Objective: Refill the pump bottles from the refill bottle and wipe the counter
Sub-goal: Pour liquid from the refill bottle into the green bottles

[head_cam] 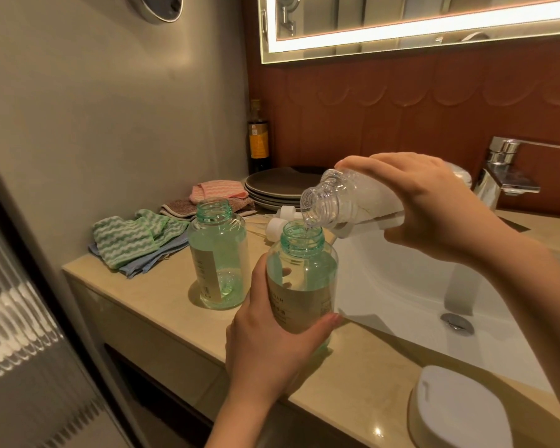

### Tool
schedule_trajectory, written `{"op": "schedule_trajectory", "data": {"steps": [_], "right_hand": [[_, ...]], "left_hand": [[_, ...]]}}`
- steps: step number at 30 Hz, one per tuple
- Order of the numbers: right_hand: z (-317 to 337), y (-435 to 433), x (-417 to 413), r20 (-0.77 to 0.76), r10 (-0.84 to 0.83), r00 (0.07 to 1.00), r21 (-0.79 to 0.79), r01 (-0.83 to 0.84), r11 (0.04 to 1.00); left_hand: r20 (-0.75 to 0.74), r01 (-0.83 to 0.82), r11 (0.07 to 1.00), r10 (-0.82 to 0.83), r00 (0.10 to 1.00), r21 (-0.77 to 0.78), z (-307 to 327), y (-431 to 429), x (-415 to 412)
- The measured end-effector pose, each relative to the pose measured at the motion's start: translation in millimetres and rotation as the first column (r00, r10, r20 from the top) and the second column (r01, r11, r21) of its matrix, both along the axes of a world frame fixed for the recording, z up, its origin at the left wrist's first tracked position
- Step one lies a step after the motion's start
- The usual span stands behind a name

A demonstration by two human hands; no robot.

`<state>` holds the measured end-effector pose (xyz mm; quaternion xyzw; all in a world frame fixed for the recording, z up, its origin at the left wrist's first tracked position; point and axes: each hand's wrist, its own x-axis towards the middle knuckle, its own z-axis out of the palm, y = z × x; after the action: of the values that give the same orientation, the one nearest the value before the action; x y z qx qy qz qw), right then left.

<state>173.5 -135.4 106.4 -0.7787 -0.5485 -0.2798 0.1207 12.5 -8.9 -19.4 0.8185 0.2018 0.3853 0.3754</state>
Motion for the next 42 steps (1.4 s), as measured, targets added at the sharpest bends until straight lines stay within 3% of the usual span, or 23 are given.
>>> {"op": "schedule_trajectory", "data": {"steps": [42], "right_hand": [[1.5,-1.1,-2.4,-0.008,0.018,1.0,-0.002,-0.018,1.0]], "left_hand": [[0.014,0.016,1.0,-0.017,1.0,0.014,-0.3,-1.1,-1.9]]}}
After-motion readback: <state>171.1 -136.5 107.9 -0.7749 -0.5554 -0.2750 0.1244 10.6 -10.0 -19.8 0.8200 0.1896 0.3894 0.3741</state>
